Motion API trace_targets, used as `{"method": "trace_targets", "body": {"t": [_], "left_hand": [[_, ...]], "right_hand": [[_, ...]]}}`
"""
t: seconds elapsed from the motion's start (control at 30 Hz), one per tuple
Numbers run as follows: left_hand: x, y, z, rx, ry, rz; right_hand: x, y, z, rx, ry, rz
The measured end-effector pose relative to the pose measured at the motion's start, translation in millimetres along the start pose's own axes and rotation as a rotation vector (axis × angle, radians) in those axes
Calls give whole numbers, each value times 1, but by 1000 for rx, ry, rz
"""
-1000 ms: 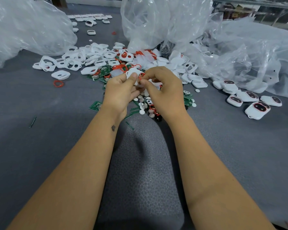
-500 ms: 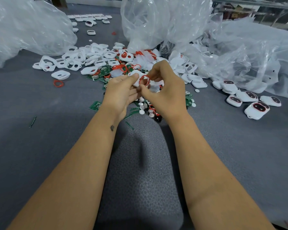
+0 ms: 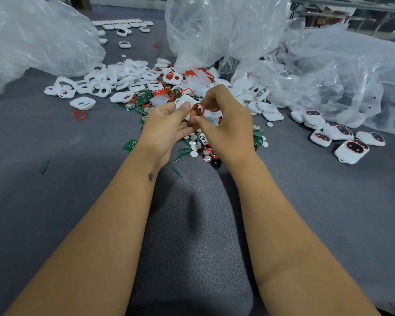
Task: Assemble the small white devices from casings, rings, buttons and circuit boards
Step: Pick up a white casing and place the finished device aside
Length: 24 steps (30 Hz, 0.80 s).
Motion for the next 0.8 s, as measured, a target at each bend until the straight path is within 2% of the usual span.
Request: {"method": "trace_targets", "body": {"t": [0.23, 0.43, 0.57, 0.63, 0.8], "left_hand": [[-4, 1, 0, -13, -46, -148], [-3, 2, -2, -27, -48, -130], [0, 2, -1, -30, -36, -240], [0, 0, 1, -2, -24, -271], [1, 3, 0, -65, -20, -197]], "right_hand": [[-6, 4, -1, -20, -37, -15], [-4, 4, -2, -54, 24, 8], [-12, 7, -3, -47, -41, -61], [-13, 8, -3, -37, 7, 38], [-1, 8, -3, -44, 331, 455]]}}
Point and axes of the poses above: each hand's wrist, its own z-axis towards the middle knuckle, its own y-axis out of the palm, x = y × z, the point moved 5 cm from there along z, towards the middle knuckle, and after that the axes turned 11 degrees about -z, right-handed, at the moved point
